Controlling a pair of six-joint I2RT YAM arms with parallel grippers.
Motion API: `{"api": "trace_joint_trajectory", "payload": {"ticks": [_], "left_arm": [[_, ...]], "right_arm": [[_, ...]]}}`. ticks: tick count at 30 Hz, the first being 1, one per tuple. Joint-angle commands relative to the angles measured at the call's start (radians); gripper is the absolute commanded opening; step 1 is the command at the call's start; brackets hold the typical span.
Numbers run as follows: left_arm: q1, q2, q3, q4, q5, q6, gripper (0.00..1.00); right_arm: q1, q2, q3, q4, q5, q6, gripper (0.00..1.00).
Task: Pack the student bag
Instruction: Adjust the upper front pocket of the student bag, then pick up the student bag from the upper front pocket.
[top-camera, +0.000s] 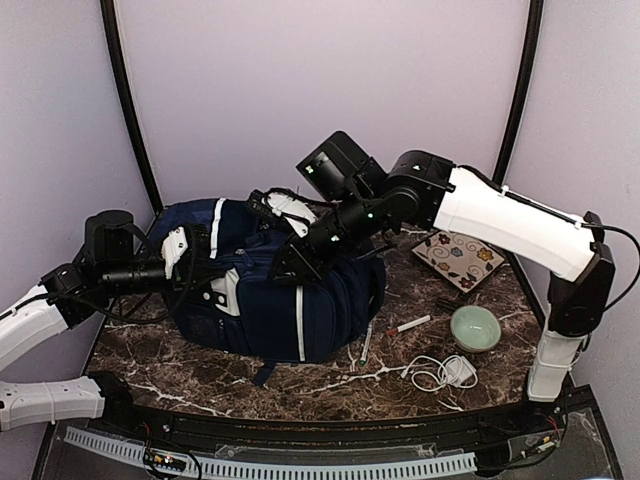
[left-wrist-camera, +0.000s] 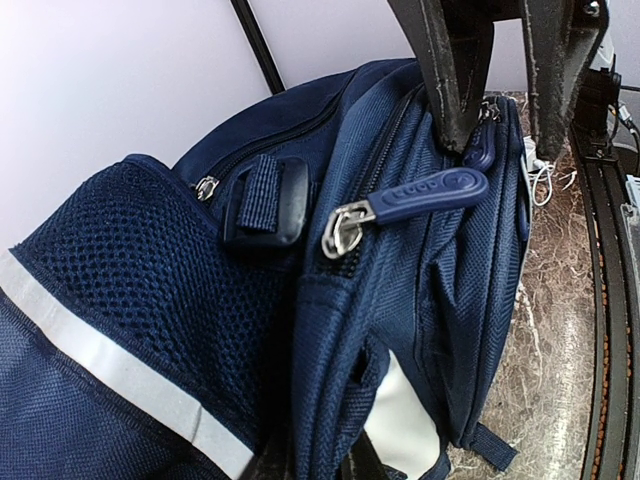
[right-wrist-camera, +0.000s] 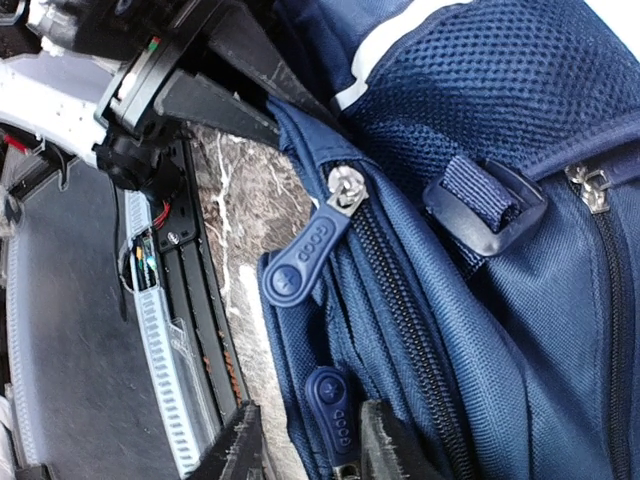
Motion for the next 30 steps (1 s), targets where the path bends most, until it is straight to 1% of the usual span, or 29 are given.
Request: {"api": "trace_joint_trajectory", "payload": {"ticks": [1, 3, 5, 9, 11, 17, 19, 22, 25, 28, 30], "left_arm": [[-0.009, 0.004, -0.022, 0.058, 0.109, -0.047, 0.0], [-0.009, 0.004, -0.021, 0.056, 0.107, -0.047, 0.0], [-0.009, 0.0, -0.021, 0.055, 0.106, -0.045, 0.0], [-0.009, -0.001, -0.022, 0.057, 0.102, -0.042, 0.0], [-0.009, -0.001, -0.022, 0.056, 0.102, -0.042, 0.0], [-0.009, -0.005, -0.023, 0.053, 0.097, -0.039, 0.0], [-0.009, -0.006, -0.024, 0.051, 0.096, -0.039, 0.0], [-0.009, -0.009, -0.024, 0.052, 0.094, -0.039, 0.0], [-0.009, -0.01, -0.024, 0.054, 0.096, -0.037, 0.0], [-0.009, -0.01, -0.024, 0.053, 0.095, -0.037, 0.0], [-0.009, -0.01, -0.022, 0.054, 0.096, -0.038, 0.0]], "right_arm": [[-0.006, 0.013, -0.008, -0.019, -0.061, -0.042, 0.24], [-0.006, -0.009, -0.041, -0.001, -0.137, -0.067, 0.2], [-0.006, -0.042, -0.094, 0.021, -0.224, -0.101, 0.18], [-0.006, -0.134, -0.224, 0.106, -0.384, -0.129, 0.17], [-0.006, -0.167, -0.259, 0.126, -0.418, -0.131, 0.18], [-0.006, -0.239, -0.331, 0.107, -0.431, -0.14, 0.19], [-0.006, -0.275, -0.374, 0.1, -0.43, -0.138, 0.21], [-0.006, -0.34, -0.461, 0.099, -0.389, -0.107, 0.23], [-0.006, -0.4, -0.545, 0.126, -0.379, -0.06, 0.25], [-0.005, -0.467, -0.626, 0.188, -0.374, -0.01, 0.28], [-0.005, -0.502, -0.662, 0.229, -0.328, 0.027, 0.29]]}}
